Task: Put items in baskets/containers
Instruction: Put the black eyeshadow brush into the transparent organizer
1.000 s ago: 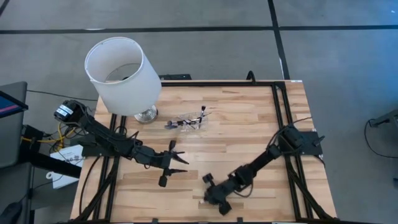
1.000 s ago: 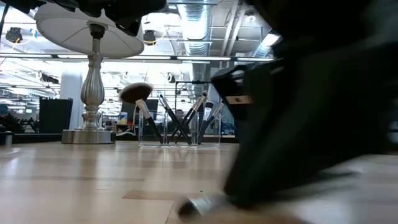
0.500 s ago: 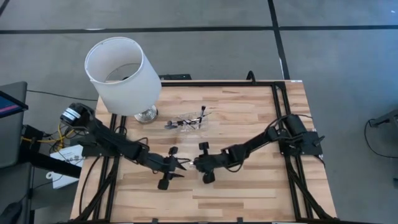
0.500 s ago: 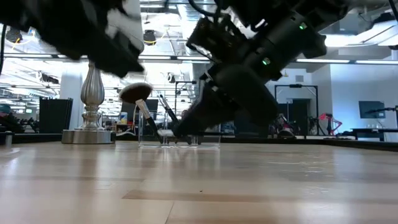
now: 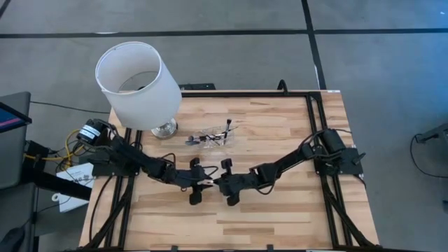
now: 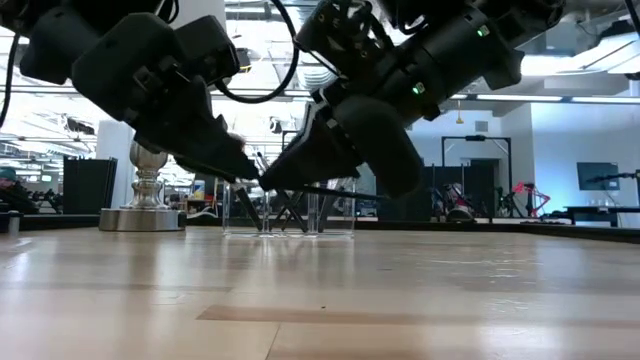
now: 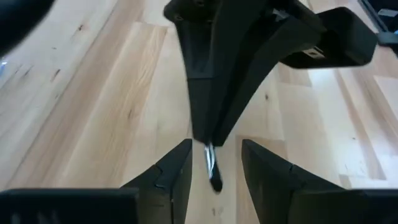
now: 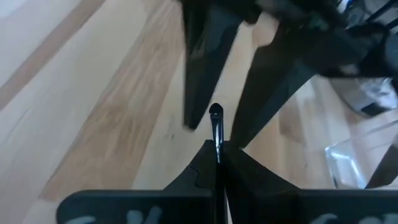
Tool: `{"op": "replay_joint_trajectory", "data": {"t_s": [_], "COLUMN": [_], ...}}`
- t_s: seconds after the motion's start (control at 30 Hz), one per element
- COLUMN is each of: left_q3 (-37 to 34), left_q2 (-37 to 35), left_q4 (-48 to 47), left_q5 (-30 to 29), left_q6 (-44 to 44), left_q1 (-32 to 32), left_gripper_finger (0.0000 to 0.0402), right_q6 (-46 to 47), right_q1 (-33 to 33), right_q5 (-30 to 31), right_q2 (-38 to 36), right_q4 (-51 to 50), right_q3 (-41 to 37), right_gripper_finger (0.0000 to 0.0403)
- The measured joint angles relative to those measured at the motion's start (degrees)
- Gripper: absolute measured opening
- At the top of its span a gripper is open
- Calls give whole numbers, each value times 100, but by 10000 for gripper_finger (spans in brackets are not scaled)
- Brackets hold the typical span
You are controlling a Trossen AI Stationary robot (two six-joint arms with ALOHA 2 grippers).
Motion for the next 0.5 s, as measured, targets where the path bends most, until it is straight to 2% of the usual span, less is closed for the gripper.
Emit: {"op": "replay_joint_trajectory", "data": {"t_s": [0.3, 0.5], "left_q3": [0, 0], "left_q2": [0, 0], "left_q4": [30, 21], "left_q5": [7, 198], "left_q6": [-1, 0], "left_q1": [127, 136], "left_gripper_finger": [133, 87], "right_q6": [2, 2], "right_q1": [-24, -1], "right_q5": [7, 180], "right_q2": [-9, -9], "right_q4": [128, 115], "right_q3": [7, 9], "right_gripper_finger": [4, 5]}}
